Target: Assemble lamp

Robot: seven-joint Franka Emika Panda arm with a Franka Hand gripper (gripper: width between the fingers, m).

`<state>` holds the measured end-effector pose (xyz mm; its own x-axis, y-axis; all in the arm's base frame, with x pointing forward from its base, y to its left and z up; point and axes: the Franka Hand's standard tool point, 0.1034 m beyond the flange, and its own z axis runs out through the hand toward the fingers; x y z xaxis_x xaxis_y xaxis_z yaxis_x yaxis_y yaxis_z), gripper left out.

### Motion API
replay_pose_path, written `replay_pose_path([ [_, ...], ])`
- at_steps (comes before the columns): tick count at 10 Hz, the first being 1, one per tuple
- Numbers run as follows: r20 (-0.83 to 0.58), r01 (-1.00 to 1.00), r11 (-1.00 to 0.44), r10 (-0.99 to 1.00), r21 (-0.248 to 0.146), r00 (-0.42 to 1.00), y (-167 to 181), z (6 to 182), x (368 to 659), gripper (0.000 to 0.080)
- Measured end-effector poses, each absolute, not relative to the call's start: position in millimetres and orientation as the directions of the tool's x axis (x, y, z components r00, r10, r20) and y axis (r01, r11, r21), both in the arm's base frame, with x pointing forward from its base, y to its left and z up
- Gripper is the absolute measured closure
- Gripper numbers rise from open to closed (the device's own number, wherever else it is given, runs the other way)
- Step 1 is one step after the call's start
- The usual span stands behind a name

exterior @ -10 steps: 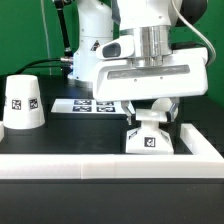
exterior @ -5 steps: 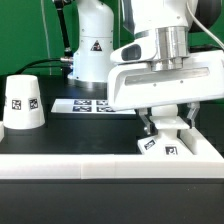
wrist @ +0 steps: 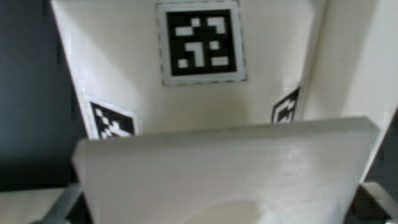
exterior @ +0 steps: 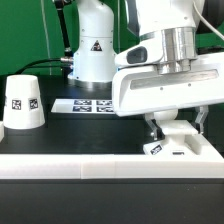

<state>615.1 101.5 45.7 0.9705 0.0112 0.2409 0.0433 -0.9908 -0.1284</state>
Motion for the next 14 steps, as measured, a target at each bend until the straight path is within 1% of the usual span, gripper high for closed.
replay_pose_path([
  [3, 0.242, 0.044, -0.991, 0.012, -0.128, 0.970, 101.4, 45.3, 614.7, 0.0264],
  [4, 0.242, 0.044, -0.991, 0.012, -0.128, 0.970, 101.4, 45.3, 614.7, 0.0137],
  [5, 0.242, 0.043, -0.991, 0.011, -0.127, 0.970, 100.5, 46.3, 614.2, 0.0137],
  [6, 0.242, 0.040, -0.992, 0.009, -0.123, 0.970, 96.3, 52.3, 608.7, 0.0105],
  [8, 0.233, 0.031, -0.992, 0.003, -0.119, 0.972, 90.8, 62.1, 593.7, 0.0101],
  [9, 0.231, 0.018, -0.993, -0.011, -0.121, 0.973, 90.5, 70.1, 586.0, 0.0100],
  [11, 0.168, -0.136, -0.980, -0.160, -0.145, 0.973, 93.2, 82.9, 553.9, 0.0100],
  [13, 0.116, -0.243, -0.958, -0.261, -0.150, 0.958, 101.0, 87.4, 527.0, 0.0100],
  [14, 0.096, -0.272, -0.951, -0.288, -0.146, 0.953, 103.6, 88.3, 510.7, 0.0100],
])
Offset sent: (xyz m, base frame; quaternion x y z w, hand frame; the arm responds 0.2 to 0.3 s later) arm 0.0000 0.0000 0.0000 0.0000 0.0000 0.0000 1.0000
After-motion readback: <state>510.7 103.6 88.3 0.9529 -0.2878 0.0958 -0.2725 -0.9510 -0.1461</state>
